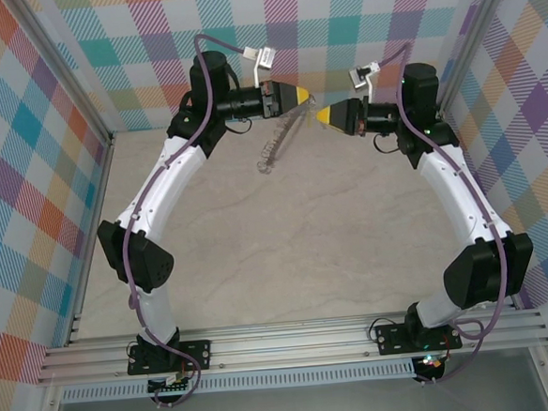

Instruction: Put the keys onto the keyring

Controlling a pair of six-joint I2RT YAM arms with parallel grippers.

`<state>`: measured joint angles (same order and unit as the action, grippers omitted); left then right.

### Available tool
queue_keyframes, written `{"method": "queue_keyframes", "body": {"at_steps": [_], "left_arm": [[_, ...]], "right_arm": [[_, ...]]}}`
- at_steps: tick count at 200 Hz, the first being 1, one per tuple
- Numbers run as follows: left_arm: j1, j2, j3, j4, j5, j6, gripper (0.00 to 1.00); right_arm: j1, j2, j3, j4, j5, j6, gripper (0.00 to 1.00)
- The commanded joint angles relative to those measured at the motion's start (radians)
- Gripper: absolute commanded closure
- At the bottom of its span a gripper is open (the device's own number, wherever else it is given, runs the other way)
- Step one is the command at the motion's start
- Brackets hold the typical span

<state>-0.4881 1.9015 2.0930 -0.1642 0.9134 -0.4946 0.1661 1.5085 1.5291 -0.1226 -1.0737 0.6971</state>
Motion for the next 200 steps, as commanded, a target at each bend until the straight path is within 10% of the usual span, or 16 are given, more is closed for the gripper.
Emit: {"method": "queue_keyframes", "body": {"at_steps": [1,130,159,200], "left_arm": [[-0.005,-0.071,-0.013,0.11,-0.01,-0.037,1.0],[-0.009,-0.093,-0.092,0.217,-0.05,-0.096,1.0],[-0.009,-0.089,-0.09,0.248,-0.052,-0.118,1.0],[-0.009,-0.085,-0.076,0.287,-0.037,-0.147,1.0]], "right_arm": [[0.009,-0.021,0.004,0.032,-0.009,0.008,1.0],[0.126,0.005,0.109,-0.018,0.041,-0.004,1.0],[0.122,-0.019,0.13,-0.141,0.047,-0.085,0.56],[0.011,-0.116,0.065,-0.11,0.013,-0.048,0.46]]}}
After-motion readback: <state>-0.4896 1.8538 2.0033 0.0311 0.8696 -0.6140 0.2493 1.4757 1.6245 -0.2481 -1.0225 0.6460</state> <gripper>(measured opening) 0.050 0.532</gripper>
